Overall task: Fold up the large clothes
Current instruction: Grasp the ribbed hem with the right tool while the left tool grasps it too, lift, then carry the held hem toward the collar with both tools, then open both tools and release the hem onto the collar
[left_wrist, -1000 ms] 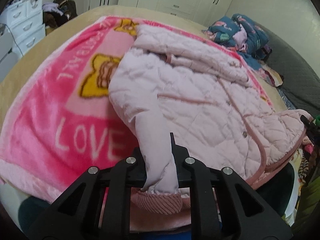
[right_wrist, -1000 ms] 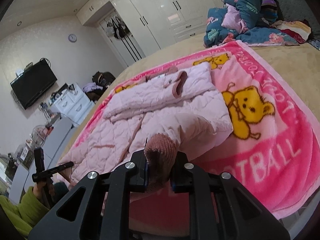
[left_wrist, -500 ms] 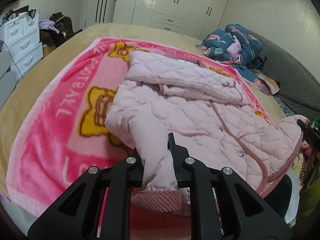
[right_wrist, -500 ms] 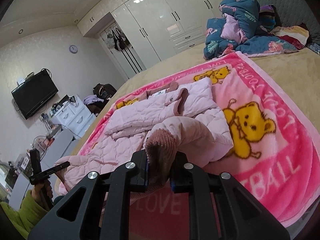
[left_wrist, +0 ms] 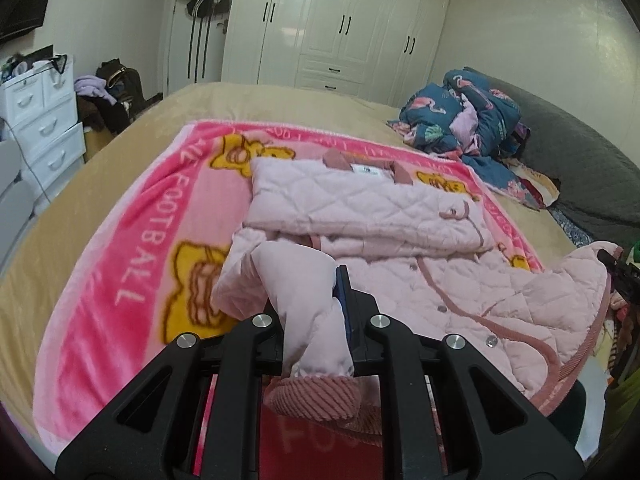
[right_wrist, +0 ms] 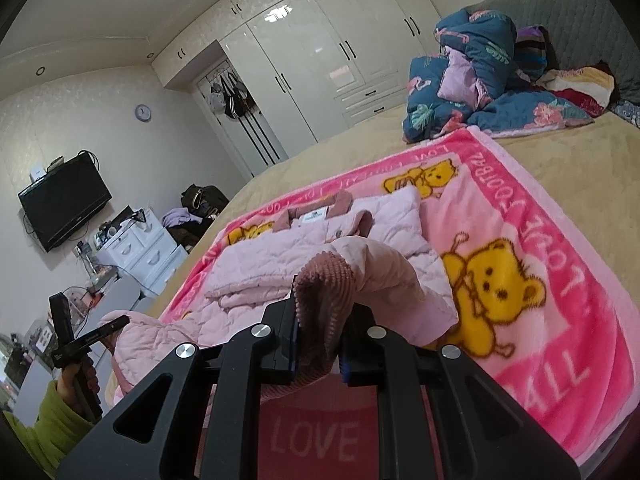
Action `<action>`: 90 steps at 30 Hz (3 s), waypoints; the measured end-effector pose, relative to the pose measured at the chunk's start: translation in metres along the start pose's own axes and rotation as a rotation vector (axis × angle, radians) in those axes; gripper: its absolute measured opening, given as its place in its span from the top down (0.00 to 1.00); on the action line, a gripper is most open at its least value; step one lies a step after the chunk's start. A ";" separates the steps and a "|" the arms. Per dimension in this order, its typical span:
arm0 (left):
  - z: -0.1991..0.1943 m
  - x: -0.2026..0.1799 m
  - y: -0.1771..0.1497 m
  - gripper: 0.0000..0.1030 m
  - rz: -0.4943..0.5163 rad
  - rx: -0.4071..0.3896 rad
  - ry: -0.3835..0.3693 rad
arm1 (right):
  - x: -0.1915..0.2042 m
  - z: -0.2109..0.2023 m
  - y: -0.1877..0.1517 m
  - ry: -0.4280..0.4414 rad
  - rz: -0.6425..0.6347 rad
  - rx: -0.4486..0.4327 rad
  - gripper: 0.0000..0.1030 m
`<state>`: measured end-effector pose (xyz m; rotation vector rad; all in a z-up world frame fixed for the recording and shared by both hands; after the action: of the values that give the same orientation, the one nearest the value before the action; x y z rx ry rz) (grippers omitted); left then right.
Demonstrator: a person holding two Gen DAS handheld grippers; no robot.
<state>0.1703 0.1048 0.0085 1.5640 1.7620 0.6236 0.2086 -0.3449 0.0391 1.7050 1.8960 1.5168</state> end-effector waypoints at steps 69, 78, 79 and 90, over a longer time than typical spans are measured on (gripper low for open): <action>0.184 0.051 0.151 0.89 -0.032 0.110 0.143 | -0.080 0.219 0.158 -0.166 0.083 0.120 0.86; 0.231 0.061 0.143 0.88 -0.077 0.186 0.150 | -0.107 0.266 0.157 -0.025 0.275 0.167 0.46; 0.234 0.062 0.142 0.87 -0.082 0.190 0.147 | -0.109 0.264 0.159 -0.022 0.287 0.151 0.29; 0.212 0.051 0.157 0.56 -0.195 0.153 0.020 | -0.106 0.255 0.106 -0.230 -0.021 0.208 0.14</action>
<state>0.4315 0.1608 -0.0208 1.4655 1.9875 0.4196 0.4883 -0.3105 -0.0501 1.8454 1.9974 1.0927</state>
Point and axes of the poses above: each gripper's, at about its wrist camera, not at the fingertips, and z roughly the way its jaws point, x to its left, y to its top, the point moved 10 cm from there along z, roughly the way its jaws point, and after that the axes turned 4 degrees about x, right-handed, at the moved point
